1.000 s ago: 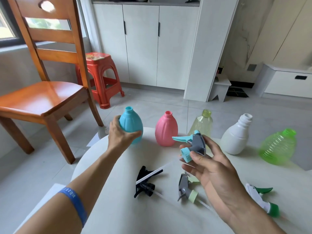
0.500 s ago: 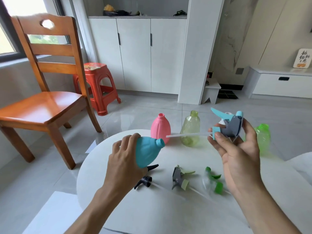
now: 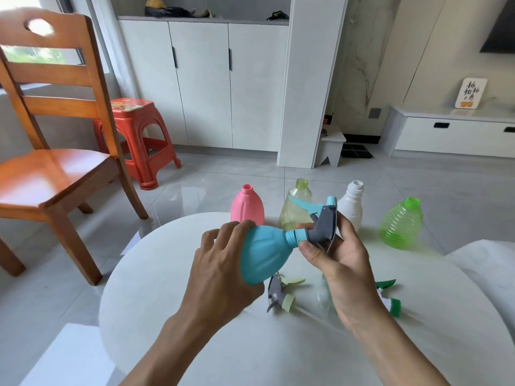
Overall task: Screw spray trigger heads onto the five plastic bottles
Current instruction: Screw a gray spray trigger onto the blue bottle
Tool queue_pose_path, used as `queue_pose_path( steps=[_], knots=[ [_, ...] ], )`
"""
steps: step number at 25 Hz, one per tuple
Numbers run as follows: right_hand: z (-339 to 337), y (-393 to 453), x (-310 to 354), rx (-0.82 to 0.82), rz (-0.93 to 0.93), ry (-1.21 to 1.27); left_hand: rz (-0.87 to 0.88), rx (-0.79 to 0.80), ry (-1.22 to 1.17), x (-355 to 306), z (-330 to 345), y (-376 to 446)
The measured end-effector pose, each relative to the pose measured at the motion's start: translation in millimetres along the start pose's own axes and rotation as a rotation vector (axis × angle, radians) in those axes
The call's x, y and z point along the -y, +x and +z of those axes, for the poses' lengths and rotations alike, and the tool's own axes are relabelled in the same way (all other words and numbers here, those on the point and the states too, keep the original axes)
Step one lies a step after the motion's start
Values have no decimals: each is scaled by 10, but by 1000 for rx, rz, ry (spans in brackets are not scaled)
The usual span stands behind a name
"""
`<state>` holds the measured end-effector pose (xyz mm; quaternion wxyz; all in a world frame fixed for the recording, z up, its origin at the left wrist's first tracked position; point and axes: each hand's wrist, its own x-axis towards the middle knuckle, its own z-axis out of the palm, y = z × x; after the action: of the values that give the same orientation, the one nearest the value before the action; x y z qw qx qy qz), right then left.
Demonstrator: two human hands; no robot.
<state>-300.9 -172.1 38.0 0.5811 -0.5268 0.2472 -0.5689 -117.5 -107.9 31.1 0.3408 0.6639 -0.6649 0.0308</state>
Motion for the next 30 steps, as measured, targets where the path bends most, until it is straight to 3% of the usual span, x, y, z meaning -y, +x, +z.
queue_pose_path(
  steps=[4,10,13,20,27,30],
  knots=[
    [-97,69,64,95,11,33,26,34,-56,-11,-34,19],
    [-260,137,153,358,2,-141,32,170,-110,-18,-65,6],
    [-304,155,211,413,41,-144,19,229,-145,-13,-85,-1],
    [-46,82,60,65,-39,22,-89,148,-292,-198,-5,-70],
    [-115,110,161,189,11,-97,-286,356,-440,-188,-46,-25],
    [-37,90,138,24,84,-46,-280,302,-446,-280,-21,-54]
  ],
)
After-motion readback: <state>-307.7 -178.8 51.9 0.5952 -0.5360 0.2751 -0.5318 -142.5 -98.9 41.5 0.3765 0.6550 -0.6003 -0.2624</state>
